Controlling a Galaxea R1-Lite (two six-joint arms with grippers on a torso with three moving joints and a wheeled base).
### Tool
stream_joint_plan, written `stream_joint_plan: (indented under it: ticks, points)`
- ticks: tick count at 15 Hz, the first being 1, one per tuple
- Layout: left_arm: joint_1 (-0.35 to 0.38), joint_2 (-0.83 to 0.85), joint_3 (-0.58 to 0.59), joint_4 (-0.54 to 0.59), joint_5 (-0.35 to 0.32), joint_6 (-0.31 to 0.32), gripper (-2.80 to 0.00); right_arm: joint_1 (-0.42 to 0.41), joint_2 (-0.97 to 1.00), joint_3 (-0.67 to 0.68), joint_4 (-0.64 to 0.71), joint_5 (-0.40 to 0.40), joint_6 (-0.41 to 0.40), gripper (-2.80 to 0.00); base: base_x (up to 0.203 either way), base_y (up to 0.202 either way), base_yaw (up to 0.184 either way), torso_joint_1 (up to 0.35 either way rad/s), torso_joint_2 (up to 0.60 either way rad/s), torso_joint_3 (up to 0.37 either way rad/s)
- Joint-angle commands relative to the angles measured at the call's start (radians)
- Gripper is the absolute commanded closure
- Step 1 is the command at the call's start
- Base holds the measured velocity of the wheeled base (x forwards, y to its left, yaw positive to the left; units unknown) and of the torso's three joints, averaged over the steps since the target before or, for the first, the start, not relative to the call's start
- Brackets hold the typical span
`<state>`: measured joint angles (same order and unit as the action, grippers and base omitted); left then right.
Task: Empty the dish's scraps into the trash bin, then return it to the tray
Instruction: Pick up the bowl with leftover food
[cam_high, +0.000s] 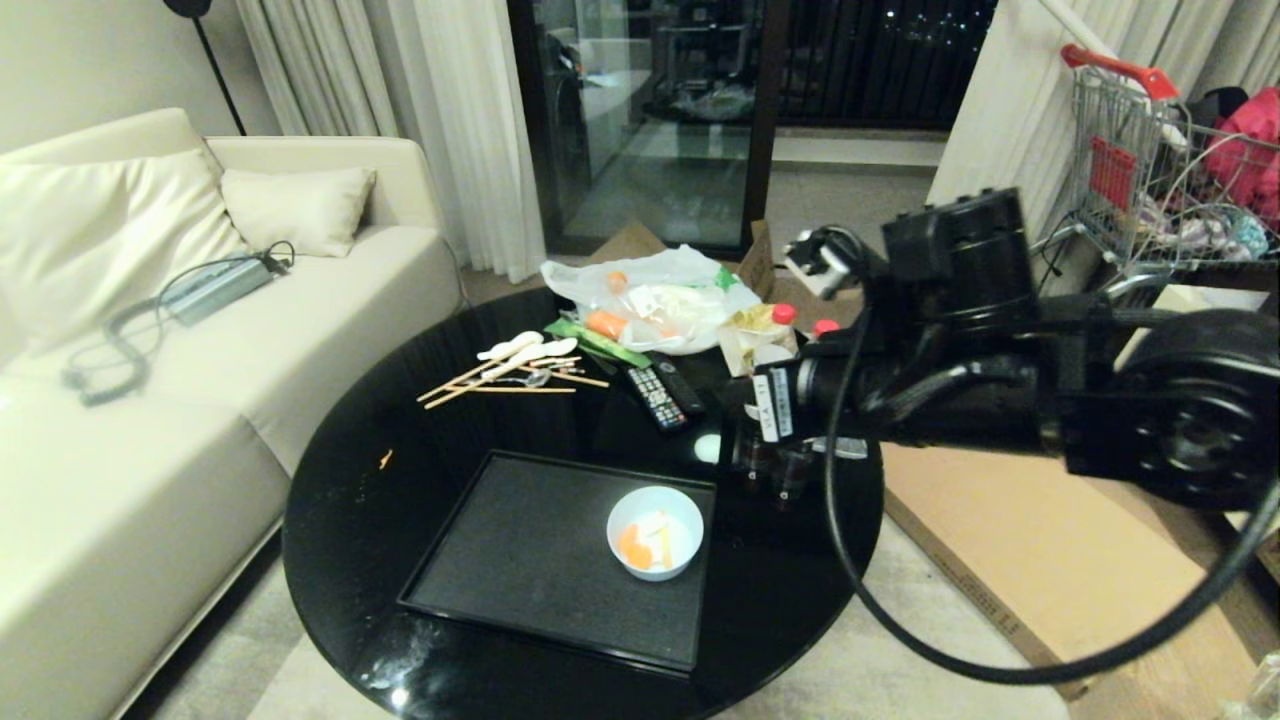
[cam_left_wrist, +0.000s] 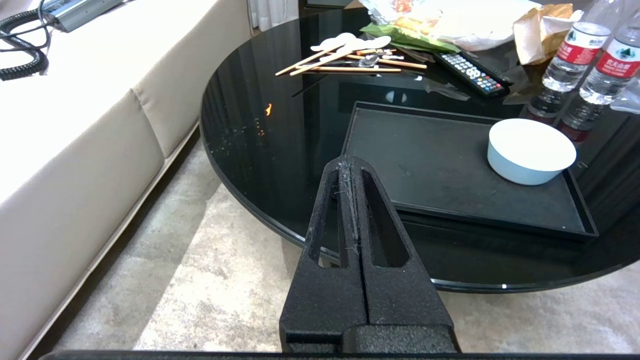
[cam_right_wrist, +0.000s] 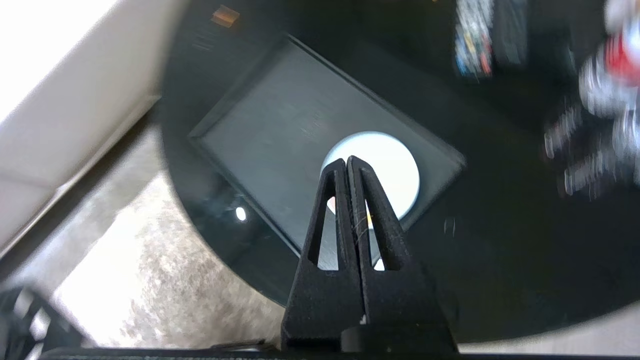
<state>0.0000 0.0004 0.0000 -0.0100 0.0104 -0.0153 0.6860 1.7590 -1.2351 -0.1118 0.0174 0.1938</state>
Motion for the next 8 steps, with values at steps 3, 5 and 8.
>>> stream_joint_plan:
  ticks: [3,5,8]
  points:
    - [0.0,0.0,0.0,-0.001,0.0,0.0,0.0,0.027,0.278,-0.336,0.342,-0.11,0.151,0.0,0.0,0.0,0.0,0.0,0.0,0.0]
    - [0.0,0.0,0.0,-0.001,0.0,0.0,0.0,0.019,0.36,-0.477,0.546,-0.127,0.206,0.0,0.0,0.0,0.0,0.0,0.0,0.0]
    - [0.0,0.0,0.0,-0.001,0.0,0.0,0.0,0.002,0.477,-0.609,0.748,-0.154,0.242,0.0,0.0,0.0,0.0,0.0,0.0,0.0]
